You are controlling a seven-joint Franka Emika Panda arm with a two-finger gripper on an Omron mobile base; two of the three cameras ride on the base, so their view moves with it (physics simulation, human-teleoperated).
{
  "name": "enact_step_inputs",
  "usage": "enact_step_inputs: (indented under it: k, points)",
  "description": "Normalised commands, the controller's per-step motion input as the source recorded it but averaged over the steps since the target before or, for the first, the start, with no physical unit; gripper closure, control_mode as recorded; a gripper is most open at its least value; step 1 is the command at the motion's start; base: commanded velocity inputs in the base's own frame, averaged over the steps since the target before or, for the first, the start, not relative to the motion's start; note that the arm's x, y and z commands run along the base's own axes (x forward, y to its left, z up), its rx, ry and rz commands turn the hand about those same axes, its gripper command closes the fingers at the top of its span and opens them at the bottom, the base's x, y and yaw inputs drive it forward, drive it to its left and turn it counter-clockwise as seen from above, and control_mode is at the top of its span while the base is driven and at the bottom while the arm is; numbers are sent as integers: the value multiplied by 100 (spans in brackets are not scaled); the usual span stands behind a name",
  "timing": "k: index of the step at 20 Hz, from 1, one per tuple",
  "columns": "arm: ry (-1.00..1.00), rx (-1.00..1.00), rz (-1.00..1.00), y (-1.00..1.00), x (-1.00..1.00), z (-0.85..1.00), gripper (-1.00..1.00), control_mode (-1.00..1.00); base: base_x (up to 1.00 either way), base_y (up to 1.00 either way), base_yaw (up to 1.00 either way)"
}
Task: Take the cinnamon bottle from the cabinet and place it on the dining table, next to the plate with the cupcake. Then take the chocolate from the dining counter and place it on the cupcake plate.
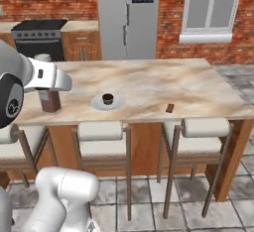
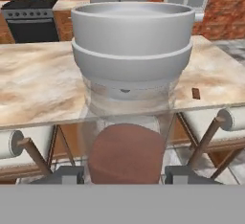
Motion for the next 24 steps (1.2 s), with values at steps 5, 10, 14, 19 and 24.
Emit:
enact_step_inputs:
  k: [5,10,14,19,24]
  points:
    - [0,0,0,0,0,0,100,100,95,-43,31]
    - [0,0,0,0,0,0,100,100,74,-38,22]
    - [0,0,0,0,0,0,100,100,52,-27,10]
    - [1,0,0,-21,45,-27,100,-100,21,-5,2]
    - [15,-1,0,-55,100,-87,100,-100,0,0,0]
